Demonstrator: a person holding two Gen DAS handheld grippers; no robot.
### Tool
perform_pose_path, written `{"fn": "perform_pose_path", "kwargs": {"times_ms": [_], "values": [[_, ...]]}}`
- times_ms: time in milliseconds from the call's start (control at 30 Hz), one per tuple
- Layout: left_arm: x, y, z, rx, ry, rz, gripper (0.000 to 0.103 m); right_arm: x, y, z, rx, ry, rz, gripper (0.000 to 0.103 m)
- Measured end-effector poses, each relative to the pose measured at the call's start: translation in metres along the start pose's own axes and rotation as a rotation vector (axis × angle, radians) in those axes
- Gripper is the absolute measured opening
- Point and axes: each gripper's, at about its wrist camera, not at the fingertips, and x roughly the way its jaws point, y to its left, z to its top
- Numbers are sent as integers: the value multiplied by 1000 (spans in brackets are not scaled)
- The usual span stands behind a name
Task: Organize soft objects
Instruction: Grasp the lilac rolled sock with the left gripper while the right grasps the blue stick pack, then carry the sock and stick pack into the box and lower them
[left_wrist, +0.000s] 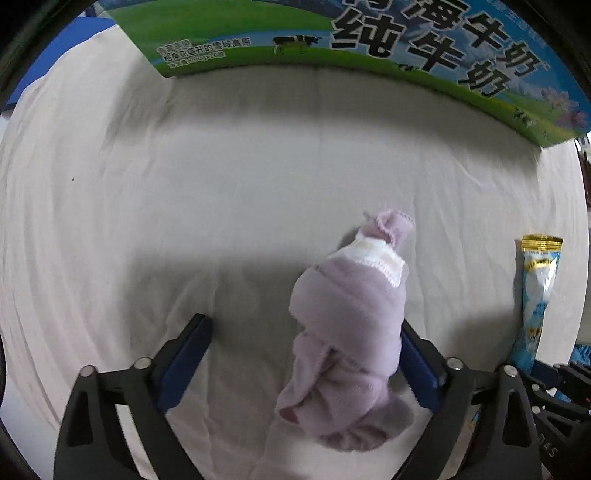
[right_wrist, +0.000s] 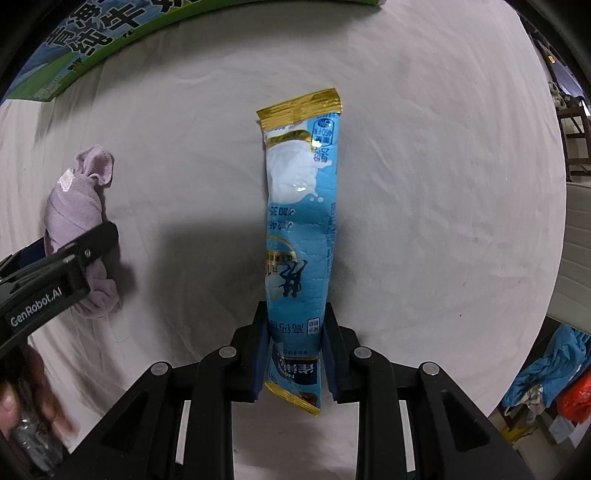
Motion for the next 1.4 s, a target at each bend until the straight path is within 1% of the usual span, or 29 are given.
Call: {"fn": "perform_pose_path", "kwargs": {"times_ms": [67, 167, 200, 267, 300, 333, 367, 400, 433, 467, 500, 533, 600, 633, 667, 700, 733, 767, 800, 833, 867, 967, 1067, 1167, 1267, 1400], "values": [[5, 0, -3, -12, 5, -5, 103, -6, -10, 7, -1, 5, 13, 28], [8, 3, 6, -29, 48, -11, 103, -10, -16, 9, 14, -6, 32, 31], [7, 6, 10, -38, 55, -25, 103, -11, -18, 9, 25, -12, 38, 32], [5, 7, 9, -50, 57, -54, 102, -13, -21, 10, 38, -13, 45, 34], [5, 5, 8, -44, 58, -54, 96, -14, -22, 12, 45, -14, 50, 34], [4, 2, 6, -33, 57, -43, 87, -13, -22, 13, 47, -14, 52, 34], [1, -2, 4, -16, 53, -23, 82, -13, -22, 14, 49, -15, 53, 34], [-1, -9, 2, 2, 46, -3, 71, -17, -21, 16, 50, -16, 47, 34], [-3, -16, 0, 14, 41, 1, 62, -26, -21, 20, 49, -22, 44, 34], [-5, -21, -1, 29, 37, 3, 57, -25, -19, 19, 44, -29, 38, 34], [-7, -28, -2, 41, 33, 3, 45, -26, -18, 19, 41, -33, 28, 34], [-8, -33, -3, 49, 35, -2, 40, -27, -15, 19, 32, -37, 11, 34], [-7, -39, -5, 58, 37, 7, 38, -27, -10, 14, 16, -42, -13, 34], [-6, -48, -5, 58, 36, 7, 38, -28, -7, 13, 12, -46, -22, 33], [-6, -49, -7, 52, 35, 4, 38, -29, -4, 12, 8, -49, -33, 30], [-9, -60, -3, 49, 39, 0, 37, -30, -3, 11, 4, -50, -36, 28], [-11, -48, 1, 47, 42, -4, 37, -31, -2, 11, 2, -51, -30, 25], [-14, -28, 13, 44, 44, -10, 37, -32, -1, 10, 0, -49, -31, 24], [-15, -23, 18, 42, 44, -11, 37, -33, 1, 9, -2, -50, -33, 23], [-14, -15, 20, 41, 44, -12, 36, -34, 0, 9, -3, -51, -34, 19], [-14, -11, 24, 38, 44, -16, 36, -35, 1, 9, -3, -51, -32, 18], [-24, -2, 20, 32, 37, -32, 36, -37, 6, 5, -7, -52, -15, 17], [-33, 3, 26, 38, 13, -43, 36, -55, -1, 5, -15, -65, 1, 16], [-53, 4, 24, 41, -16, -68, 36, -71, -6, 4, -23, -86, 30, 16], [-80, 8, 24, 41, -50, -94, 36, -96, -7, 4, -30, -117, 65, 16], [-124, 16, 36, 27, -116, -148, 36, -137, -8, 4, -40, -172, 124, 16]]}}
